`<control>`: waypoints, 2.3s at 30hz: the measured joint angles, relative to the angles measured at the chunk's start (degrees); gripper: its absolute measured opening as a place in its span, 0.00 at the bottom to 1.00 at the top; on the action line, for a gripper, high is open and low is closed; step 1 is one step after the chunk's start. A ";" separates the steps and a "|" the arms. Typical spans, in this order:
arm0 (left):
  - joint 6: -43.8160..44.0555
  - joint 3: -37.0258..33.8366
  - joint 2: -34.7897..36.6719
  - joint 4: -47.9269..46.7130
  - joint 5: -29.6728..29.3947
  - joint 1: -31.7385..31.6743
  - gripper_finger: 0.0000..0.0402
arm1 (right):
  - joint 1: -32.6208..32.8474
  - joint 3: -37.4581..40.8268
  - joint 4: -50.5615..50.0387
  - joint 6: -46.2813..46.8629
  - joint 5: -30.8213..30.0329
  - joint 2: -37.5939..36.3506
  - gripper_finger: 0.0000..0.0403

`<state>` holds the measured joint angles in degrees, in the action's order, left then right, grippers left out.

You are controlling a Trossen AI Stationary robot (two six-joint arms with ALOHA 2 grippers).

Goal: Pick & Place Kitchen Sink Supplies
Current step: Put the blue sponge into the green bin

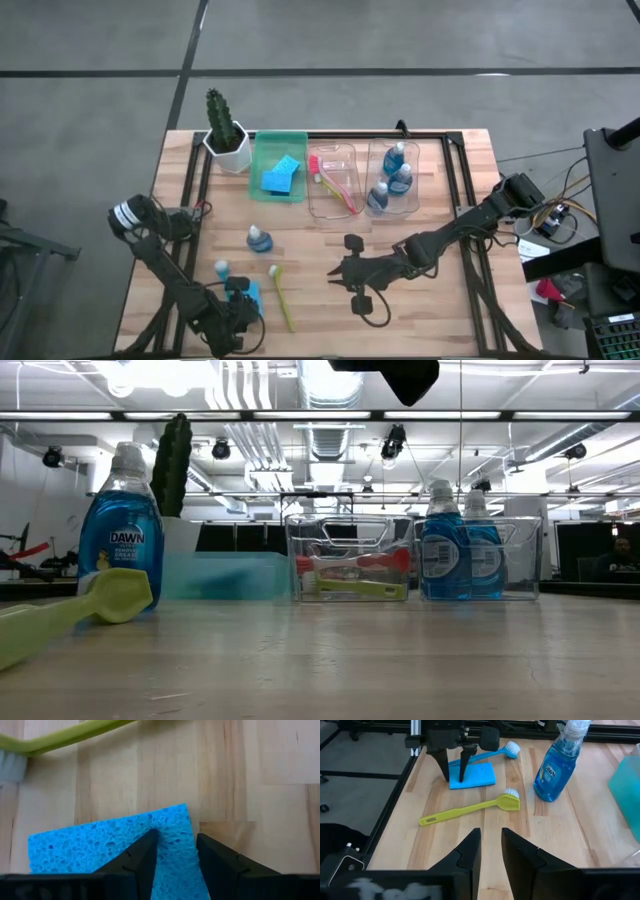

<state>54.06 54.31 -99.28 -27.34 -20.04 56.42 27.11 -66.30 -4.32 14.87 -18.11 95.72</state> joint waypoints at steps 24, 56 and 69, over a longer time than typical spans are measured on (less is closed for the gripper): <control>-6.36 7.41 4.85 -5.44 1.06 -0.42 0.00 | -0.02 0.00 0.22 1.22 0.00 0.00 0.21; -45.24 25.32 21.39 -32.81 -49.39 -1.00 0.00 | 0.00 0.00 0.35 1.46 -0.02 0.00 0.20; -52.53 25.04 29.11 -33.72 -60.59 -8.47 0.00 | 0.00 1.91 2.77 1.60 -0.09 0.00 0.22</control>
<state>1.53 79.35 -70.17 -61.06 -80.63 47.96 27.11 -64.39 -1.55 16.47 -18.20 95.72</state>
